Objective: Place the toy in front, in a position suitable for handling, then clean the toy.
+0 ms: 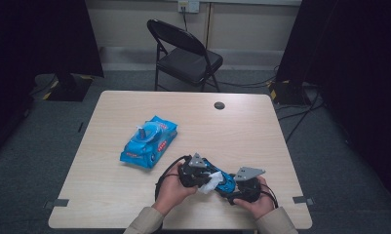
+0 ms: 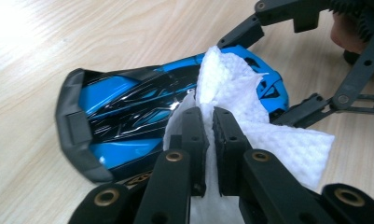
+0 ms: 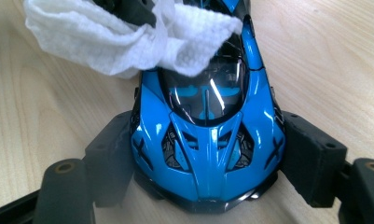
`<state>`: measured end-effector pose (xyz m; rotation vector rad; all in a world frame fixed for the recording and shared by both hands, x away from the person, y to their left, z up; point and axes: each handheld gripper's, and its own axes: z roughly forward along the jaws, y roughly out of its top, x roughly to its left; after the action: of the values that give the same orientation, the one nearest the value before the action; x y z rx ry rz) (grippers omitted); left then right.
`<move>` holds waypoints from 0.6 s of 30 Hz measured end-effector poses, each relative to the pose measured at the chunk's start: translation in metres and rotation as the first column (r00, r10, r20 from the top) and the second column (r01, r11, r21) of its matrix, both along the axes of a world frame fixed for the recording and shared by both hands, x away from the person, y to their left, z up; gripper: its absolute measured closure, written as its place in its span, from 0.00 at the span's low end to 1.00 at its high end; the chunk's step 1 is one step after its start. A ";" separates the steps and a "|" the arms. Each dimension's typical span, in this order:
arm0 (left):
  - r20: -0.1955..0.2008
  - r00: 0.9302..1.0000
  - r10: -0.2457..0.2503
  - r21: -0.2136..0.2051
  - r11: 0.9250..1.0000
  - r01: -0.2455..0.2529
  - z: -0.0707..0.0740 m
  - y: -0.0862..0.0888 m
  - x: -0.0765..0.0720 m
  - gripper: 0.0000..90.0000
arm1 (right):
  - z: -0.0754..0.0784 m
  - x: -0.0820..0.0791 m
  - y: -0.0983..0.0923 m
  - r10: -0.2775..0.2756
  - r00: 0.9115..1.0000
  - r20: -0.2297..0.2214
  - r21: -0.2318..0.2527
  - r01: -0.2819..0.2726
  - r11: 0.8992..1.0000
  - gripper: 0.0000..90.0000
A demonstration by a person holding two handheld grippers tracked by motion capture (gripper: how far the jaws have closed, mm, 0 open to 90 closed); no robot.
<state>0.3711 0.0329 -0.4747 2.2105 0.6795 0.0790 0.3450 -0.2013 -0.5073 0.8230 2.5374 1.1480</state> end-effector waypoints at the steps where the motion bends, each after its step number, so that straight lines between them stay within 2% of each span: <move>1: -0.005 1.000 0.000 -0.001 1.000 0.000 0.000 0.001 0.000 0.94 | 0.000 0.000 0.000 0.000 1.000 0.000 0.000 0.000 1.000 0.29; 18: -0.013 0.999 0.031 0.001 1.000 -0.031 -0.003 0.017 0.002 0.94 | 0.000 0.001 0.000 0.008 1.000 -0.001 0.001 -0.008 1.000 0.29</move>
<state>0.3729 0.0501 -0.4773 2.2036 0.7218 0.0805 0.3459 -0.2015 -0.5073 0.8152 2.5437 1.1512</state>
